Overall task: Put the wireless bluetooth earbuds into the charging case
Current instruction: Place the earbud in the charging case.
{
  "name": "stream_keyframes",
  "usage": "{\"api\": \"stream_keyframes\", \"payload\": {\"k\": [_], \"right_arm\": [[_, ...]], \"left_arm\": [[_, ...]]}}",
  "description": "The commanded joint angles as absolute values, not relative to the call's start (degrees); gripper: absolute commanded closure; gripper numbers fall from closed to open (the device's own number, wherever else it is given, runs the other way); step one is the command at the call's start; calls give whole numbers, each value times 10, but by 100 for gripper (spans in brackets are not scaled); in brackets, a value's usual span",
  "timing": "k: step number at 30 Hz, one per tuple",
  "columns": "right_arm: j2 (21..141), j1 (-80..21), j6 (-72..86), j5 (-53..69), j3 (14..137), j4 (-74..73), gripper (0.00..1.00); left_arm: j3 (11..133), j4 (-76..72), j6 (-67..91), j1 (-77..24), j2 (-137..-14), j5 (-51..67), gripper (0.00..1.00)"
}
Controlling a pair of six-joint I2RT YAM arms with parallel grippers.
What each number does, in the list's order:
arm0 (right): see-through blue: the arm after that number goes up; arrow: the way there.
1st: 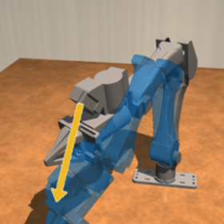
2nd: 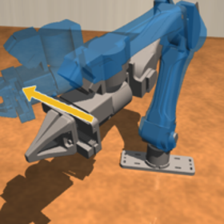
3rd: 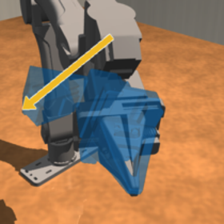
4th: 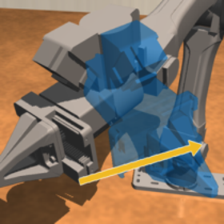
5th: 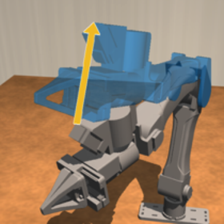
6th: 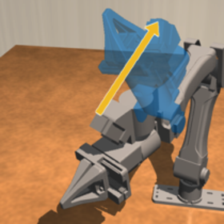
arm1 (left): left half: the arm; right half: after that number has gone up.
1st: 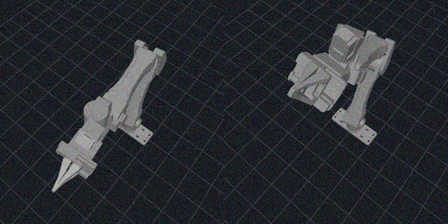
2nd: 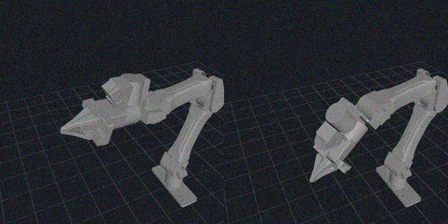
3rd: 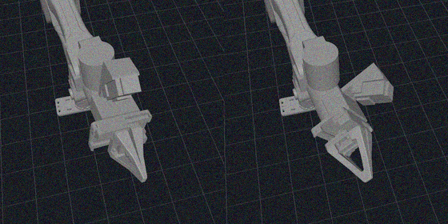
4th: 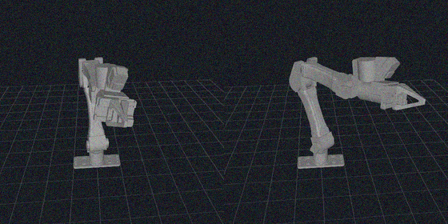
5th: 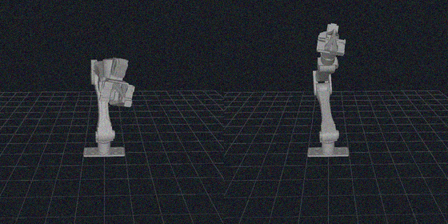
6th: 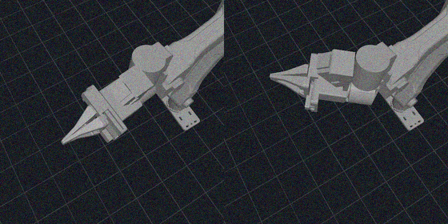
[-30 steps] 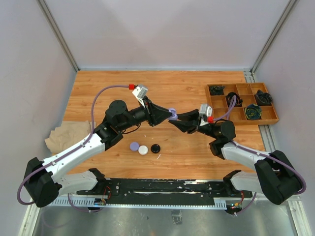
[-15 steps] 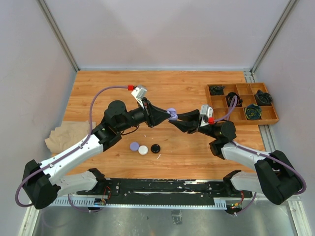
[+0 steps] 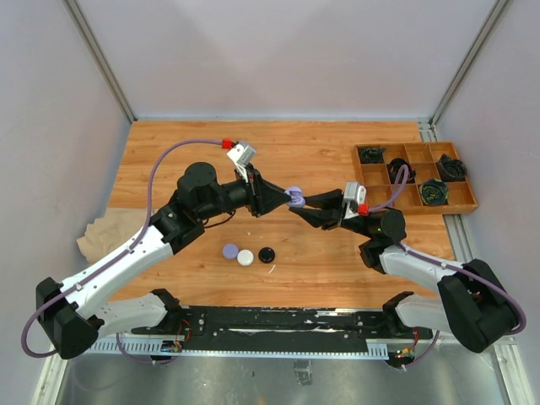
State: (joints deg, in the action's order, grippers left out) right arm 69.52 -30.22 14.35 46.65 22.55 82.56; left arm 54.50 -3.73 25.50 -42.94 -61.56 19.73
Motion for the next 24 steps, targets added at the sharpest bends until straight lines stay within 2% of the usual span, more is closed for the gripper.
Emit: {"api": "stream_keyframes", "payload": {"k": [1,10,24], "right_arm": [[680,-302,127,483,229,873,99],[684,-302,124,487,228,874,99],[693,-302,116,491,227,873,99]], "left_arm": [[577,14,221,-429,-617,201,95],[634,97,175,-429,-635,220,95],[678,149,159,-429,-647,249,94]]}}
